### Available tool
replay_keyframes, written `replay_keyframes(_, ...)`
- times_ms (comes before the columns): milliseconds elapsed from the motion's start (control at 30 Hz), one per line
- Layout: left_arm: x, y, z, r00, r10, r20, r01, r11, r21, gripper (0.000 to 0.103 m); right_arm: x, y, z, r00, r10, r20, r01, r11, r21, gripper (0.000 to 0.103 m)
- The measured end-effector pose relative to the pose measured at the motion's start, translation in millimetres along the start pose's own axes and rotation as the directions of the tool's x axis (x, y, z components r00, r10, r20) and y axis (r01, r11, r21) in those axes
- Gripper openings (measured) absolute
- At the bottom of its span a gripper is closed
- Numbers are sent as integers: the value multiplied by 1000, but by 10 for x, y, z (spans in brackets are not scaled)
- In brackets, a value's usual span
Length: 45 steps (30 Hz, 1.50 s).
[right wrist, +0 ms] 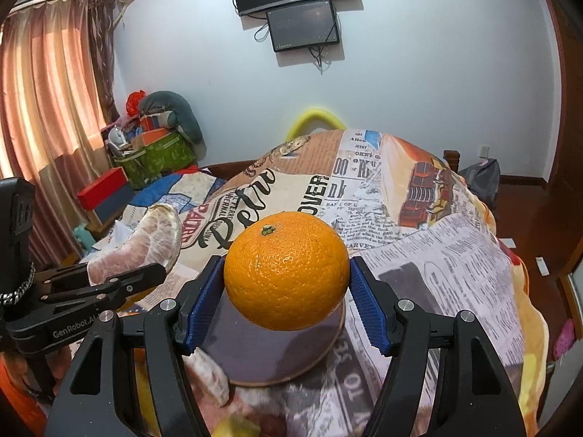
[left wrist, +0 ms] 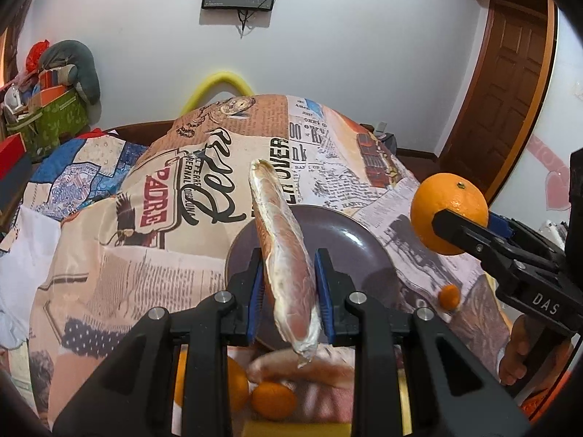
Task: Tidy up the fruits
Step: 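Lift pomelo segment with left tool while right tool carries orange toward plate, then lower pomelo segment onto grey plate with left tool while right tool sets orange there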
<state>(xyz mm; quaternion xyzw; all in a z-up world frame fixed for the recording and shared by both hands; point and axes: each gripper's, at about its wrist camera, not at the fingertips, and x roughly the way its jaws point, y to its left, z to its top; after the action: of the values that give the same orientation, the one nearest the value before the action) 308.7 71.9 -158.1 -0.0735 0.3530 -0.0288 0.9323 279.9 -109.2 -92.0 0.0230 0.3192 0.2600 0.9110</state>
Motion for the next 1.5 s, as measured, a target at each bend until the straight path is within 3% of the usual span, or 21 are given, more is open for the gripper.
replay_keyframes(300, 351, 69, 144, 1000, 3, -25, -3, 1000, 11, 27, 352, -45, 91, 999, -4, -47, 4, 1000, -1, 65)
replay_keyframes(700, 777, 91, 187, 993, 21, -118, -15, 998, 55, 27, 868, -96, 32, 981, 1, -194, -1, 1000, 1, 65)
replay_keyframes(1167, 748, 120, 205, 994, 52, -94, -46, 996, 70, 27, 1089, -149, -109, 953, 2, -304, -1, 1000, 3, 67)
replay_keyframes(1300, 714, 134, 170, 993, 61, -99, -54, 996, 70, 27, 1072, -127, -116, 951, 1, -308, -3, 1000, -8, 67)
replay_keyframes(1500, 593, 153, 135, 993, 51, -106, -46, 998, 44, 29, 828, -79, -13, 971, -10, -238, 4, 1000, -24, 70)
